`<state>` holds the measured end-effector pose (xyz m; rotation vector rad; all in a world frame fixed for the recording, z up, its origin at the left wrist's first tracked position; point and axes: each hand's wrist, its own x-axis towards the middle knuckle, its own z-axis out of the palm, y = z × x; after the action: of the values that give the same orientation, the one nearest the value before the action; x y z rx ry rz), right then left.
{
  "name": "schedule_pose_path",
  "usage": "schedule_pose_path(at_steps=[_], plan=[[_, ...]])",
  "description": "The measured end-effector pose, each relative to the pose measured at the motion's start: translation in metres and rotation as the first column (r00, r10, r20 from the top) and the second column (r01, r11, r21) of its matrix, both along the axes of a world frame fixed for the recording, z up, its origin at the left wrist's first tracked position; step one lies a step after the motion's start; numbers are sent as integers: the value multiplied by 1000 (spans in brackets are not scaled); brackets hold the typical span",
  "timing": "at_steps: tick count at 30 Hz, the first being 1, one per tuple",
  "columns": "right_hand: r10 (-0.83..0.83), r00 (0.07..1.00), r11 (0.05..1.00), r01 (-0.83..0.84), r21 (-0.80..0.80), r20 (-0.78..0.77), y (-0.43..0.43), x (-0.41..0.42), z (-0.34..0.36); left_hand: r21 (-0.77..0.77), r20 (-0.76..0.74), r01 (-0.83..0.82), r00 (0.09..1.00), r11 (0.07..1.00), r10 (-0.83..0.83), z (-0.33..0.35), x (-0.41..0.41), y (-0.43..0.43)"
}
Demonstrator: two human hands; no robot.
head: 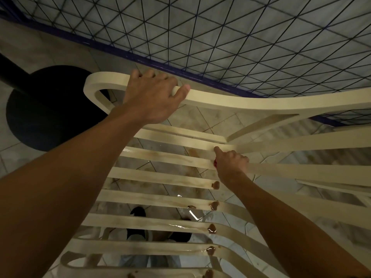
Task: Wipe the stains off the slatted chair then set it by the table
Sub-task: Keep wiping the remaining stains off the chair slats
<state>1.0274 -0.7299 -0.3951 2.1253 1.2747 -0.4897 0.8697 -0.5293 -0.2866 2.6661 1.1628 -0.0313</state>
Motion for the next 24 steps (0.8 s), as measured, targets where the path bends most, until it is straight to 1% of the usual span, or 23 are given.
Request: schedule_pose_path(at_steps=[3, 6, 10, 12, 19, 21, 24], plan=[[-10, 997, 999, 12, 37, -71, -9, 1, 0, -17, 4, -1, 1000, 1000, 1, 1, 1, -1], [-30, 980, 997, 45, 69, -199, -11, 0, -5, -13, 1, -3, 1000, 1000, 3, 1, 2, -2], [-83, 903, 962, 183, 203, -421, -8, -16, -17, -9, -9, -1, 1000, 1000, 1, 1, 3, -1], [-90, 879, 940, 231, 253, -468, -6, -30, -22, -9, -11, 0, 1000, 1000, -1, 0, 3, -1], [-31, 853, 882, 269, 388, -521, -4, -65, -29, 1, -20, 4, 1000, 1000, -4, -1, 3, -1], [4, 876, 886, 221, 409, -482, -8, -61, -29, 6, -13, 5, 1000, 1000, -5, 0, 2, -2], [-7, 914, 923, 161, 349, -405, -15, -45, -23, 1, -21, 9, 1000, 1000, -9, 0, 2, 0]])
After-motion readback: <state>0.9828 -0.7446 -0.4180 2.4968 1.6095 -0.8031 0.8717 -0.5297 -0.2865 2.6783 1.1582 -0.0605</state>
